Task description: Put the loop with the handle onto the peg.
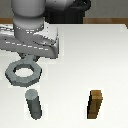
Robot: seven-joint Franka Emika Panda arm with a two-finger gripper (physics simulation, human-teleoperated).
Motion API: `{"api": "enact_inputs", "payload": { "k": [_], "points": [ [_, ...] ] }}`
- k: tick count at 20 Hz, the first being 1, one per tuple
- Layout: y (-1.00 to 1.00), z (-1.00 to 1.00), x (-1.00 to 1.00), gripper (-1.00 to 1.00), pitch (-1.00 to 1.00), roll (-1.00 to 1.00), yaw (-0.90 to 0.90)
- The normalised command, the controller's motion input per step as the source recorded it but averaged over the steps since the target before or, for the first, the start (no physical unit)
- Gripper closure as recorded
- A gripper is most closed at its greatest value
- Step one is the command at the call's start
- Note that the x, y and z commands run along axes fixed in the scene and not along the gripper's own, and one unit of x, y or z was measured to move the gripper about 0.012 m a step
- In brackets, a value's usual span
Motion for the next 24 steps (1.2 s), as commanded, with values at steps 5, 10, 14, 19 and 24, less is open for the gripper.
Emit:
{"api": "enact_inputs", "payload": {
  "k": [5,10,14,19,24],
  "points": [
    [0.00,0.00,0.20,1.00,0.00,0.00,0.00],
    [0.20,0.00,0.00,1.00,0.00,0.00,0.00],
    [-0.25,0.00,0.25,1.00,0.00,0.00,0.00],
    [0.20,0.00,0.20,1.00,0.00,0.00,0.00],
    [0.00,0.00,0.00,1.00,0.00,0.00,0.00]
  ]
}}
